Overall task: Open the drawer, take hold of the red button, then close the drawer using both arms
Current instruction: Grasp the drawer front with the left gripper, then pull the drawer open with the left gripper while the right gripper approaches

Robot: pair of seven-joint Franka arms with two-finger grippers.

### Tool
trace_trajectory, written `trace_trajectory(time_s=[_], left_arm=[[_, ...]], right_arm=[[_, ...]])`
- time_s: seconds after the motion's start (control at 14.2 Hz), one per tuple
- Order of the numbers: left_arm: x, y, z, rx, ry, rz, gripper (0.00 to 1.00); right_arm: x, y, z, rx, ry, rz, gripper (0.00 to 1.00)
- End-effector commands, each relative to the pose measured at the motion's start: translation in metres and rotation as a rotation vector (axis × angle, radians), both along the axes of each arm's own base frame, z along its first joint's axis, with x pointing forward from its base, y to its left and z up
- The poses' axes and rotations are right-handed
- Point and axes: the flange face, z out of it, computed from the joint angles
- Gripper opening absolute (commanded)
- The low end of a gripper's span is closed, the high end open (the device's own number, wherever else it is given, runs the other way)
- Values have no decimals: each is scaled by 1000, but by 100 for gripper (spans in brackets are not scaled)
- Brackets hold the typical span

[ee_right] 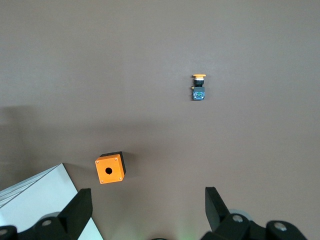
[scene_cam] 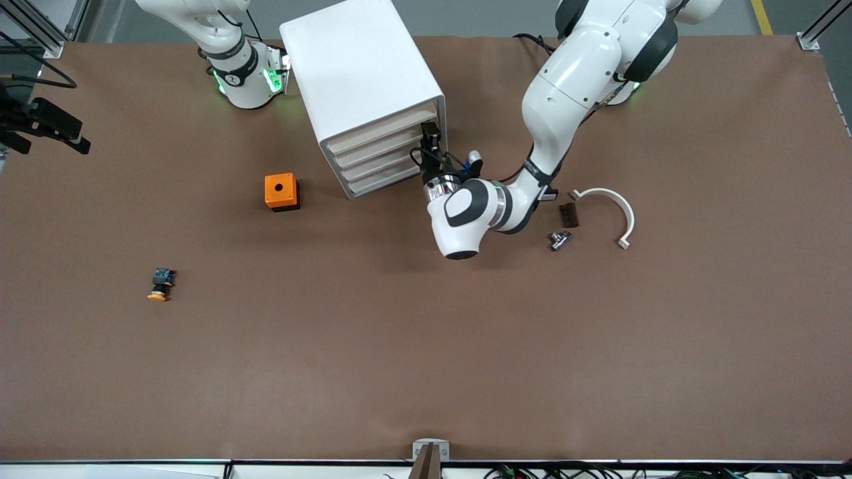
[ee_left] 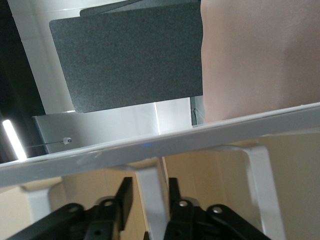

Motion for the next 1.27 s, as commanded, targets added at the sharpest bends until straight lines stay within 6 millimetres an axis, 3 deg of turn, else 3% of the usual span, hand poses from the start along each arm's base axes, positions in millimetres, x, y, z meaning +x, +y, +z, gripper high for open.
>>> trace_trajectory(time_s=[0.0, 0.28, 0.49, 0.64, 1.2], left_arm=[[-1, 2, 0, 16, 16, -6, 23], [11, 9, 1, 115, 36, 26, 1], [20, 17, 1, 140, 44, 49, 0], [32, 26, 1, 141, 36, 71, 0], [91, 81, -3, 148, 28, 209, 3]], right_arm=[[35, -3, -35, -12, 51, 20, 100], [46, -6, -43, -63, 48, 66, 100], [69, -8, -81, -117, 82, 78, 100], [70, -6, -81, -116, 81, 66, 100], [61, 59, -94, -29, 149, -333, 100]])
